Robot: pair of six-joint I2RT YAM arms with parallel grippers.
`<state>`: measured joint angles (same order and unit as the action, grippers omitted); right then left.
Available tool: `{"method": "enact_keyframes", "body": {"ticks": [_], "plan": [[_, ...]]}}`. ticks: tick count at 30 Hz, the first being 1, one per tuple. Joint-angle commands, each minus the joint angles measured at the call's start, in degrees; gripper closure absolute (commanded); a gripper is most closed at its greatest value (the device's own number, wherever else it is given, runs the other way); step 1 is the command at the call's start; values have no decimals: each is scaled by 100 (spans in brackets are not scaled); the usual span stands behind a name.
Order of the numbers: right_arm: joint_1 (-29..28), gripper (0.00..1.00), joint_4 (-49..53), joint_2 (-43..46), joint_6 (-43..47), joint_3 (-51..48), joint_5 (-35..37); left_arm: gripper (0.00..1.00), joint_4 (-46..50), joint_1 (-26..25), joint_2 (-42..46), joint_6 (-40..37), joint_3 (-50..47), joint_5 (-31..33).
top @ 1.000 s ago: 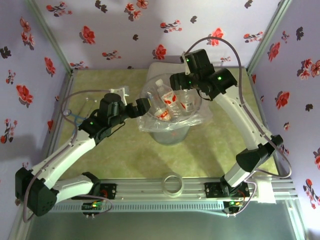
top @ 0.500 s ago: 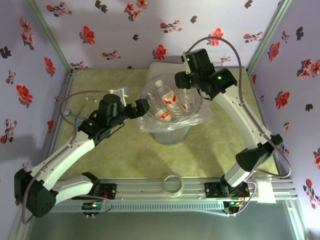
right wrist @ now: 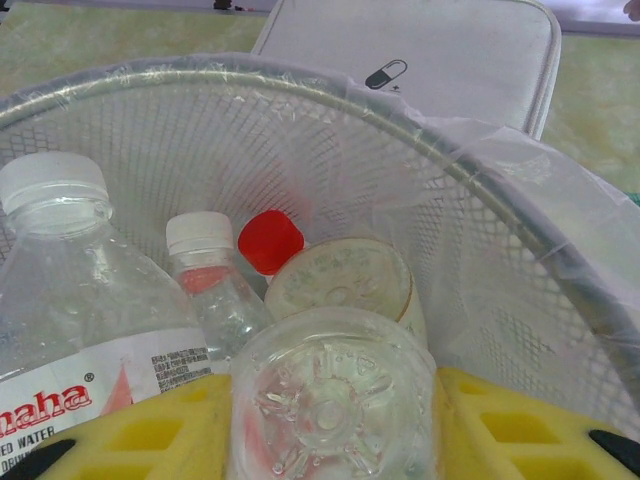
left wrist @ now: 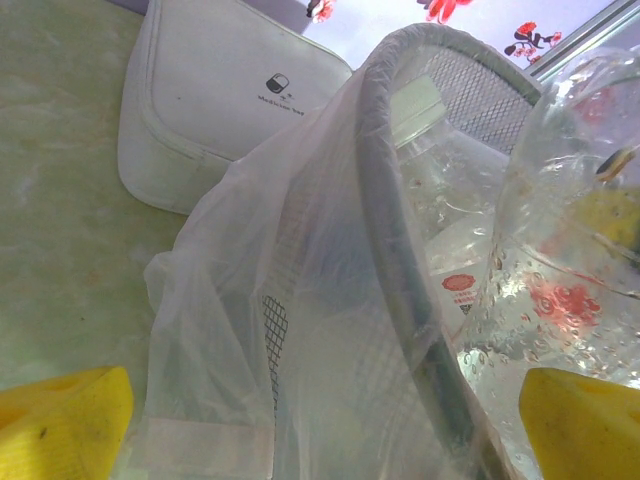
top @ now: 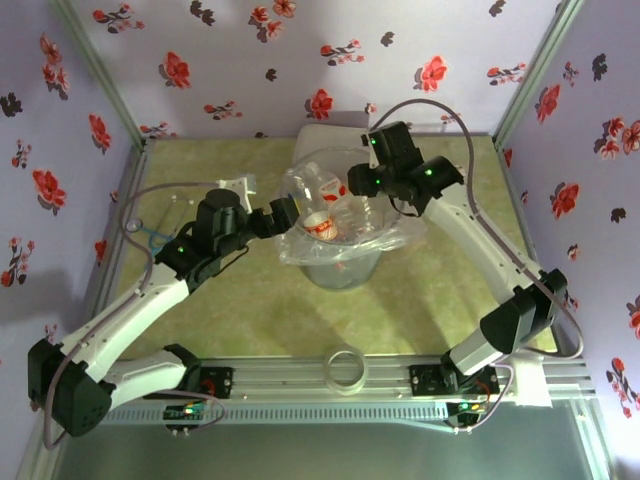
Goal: Put the plastic bottles in the bin
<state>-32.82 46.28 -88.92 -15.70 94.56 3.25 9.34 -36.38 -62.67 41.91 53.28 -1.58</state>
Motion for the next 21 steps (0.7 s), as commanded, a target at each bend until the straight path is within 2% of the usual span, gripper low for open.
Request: {"method": "enact_keyframes", "body": {"ticks": [1, 4, 8, 16, 21], "plan": [[-54, 54, 676, 1, 14, 22, -369, 0, -78, 43, -38, -1, -21, -27], [-50, 38, 761, 165, 75, 329, -272, 0, -46, 43, -9, -33, -18, -26], [-33, 30, 889, 352, 214, 770, -26, 0, 27, 52, 65, -117, 31, -22], [30, 29, 835, 139, 316, 1348, -5, 0, 109, 78, 133, -192, 180, -17], [95, 37, 806, -35, 375, 1108, 18, 0, 230, 103, 270, -291, 225, 0]]}}
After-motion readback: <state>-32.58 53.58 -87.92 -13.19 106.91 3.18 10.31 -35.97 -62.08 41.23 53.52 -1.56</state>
